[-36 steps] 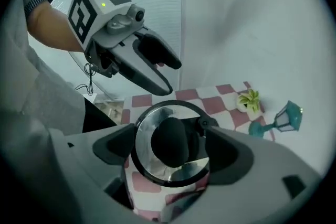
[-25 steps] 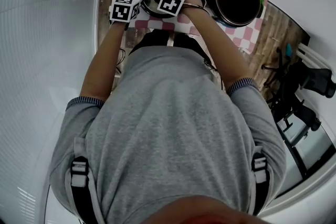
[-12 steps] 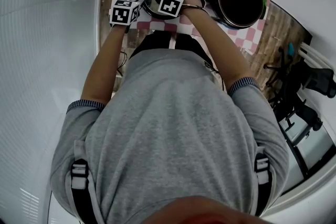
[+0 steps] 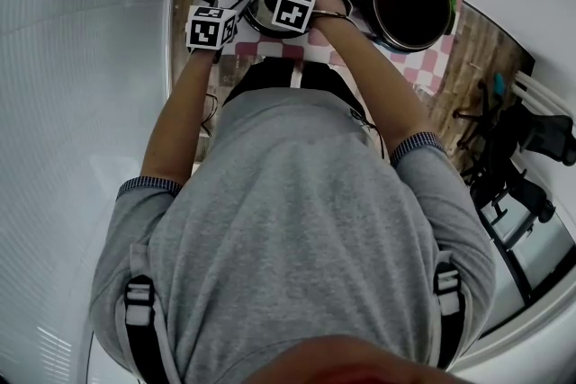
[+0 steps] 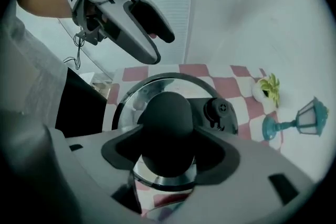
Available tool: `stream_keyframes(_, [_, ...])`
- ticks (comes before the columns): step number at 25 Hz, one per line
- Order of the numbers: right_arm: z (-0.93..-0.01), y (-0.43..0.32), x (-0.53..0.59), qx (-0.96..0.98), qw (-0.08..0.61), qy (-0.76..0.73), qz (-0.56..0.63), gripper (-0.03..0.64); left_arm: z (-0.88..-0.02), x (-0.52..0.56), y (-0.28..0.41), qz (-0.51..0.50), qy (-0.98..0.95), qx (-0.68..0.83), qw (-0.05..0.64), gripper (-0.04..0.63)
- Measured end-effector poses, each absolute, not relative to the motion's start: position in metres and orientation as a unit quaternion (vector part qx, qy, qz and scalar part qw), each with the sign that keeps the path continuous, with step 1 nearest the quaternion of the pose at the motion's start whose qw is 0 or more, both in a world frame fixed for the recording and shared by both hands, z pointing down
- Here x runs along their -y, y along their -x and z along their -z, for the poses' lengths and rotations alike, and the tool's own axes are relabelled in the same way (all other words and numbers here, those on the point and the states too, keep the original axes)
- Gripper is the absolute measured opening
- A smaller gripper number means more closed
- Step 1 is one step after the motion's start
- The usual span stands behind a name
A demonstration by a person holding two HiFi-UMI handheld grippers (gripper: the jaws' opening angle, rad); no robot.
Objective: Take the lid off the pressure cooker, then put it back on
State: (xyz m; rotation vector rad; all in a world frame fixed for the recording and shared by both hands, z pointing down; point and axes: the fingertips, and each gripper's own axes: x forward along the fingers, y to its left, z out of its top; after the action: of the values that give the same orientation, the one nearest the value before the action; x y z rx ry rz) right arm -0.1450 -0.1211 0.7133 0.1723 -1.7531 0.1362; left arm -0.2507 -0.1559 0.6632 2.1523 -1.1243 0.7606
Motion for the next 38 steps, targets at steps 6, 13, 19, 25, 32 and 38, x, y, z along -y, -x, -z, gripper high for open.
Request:
stream_keyframes(6, [-0.710, 0.145, 0.114, 0.768, 0.632, -0.073, -0.068, 0.293, -0.666, 0.154, 0.255, -0.270, -0.805, 0.418, 0.322, 0.334])
stream_keyframes(13, [-0.699, 0.146, 0.101, 0.778, 0.620, -0.075, -0.075, 0.293, -0.677, 0.148, 0.266, -0.216, -0.788, 0.408, 0.407, 0.339])
stream_keyframes(19, [-0.682, 0.150, 0.101, 0.785, 0.611, -0.080, -0.066, 0.293, -0.679, 0.143, 0.272, -0.156, -0.768, 0.399, 0.476, 0.341])
stream_keyframes(25, [-0.664, 0.156, 0.105, 0.792, 0.603, -0.082, -0.055, 0.293, -0.676, 0.141, 0.278, -0.097, -0.750, 0.391, 0.525, 0.344])
stream_keyframes(32, [-0.643, 0.164, 0.108, 0.802, 0.589, -0.085, -0.049, 0.293, -0.664, 0.141, 0.274, -0.040, -0.749, 0.357, 0.557, 0.345])
stream_keyframes(38, [-0.623, 0.168, 0.110, 0.809, 0.580, -0.089, -0.041, 0.293, -0.649, 0.139, 0.264, 0.005, -0.753, 0.307, 0.581, 0.345])
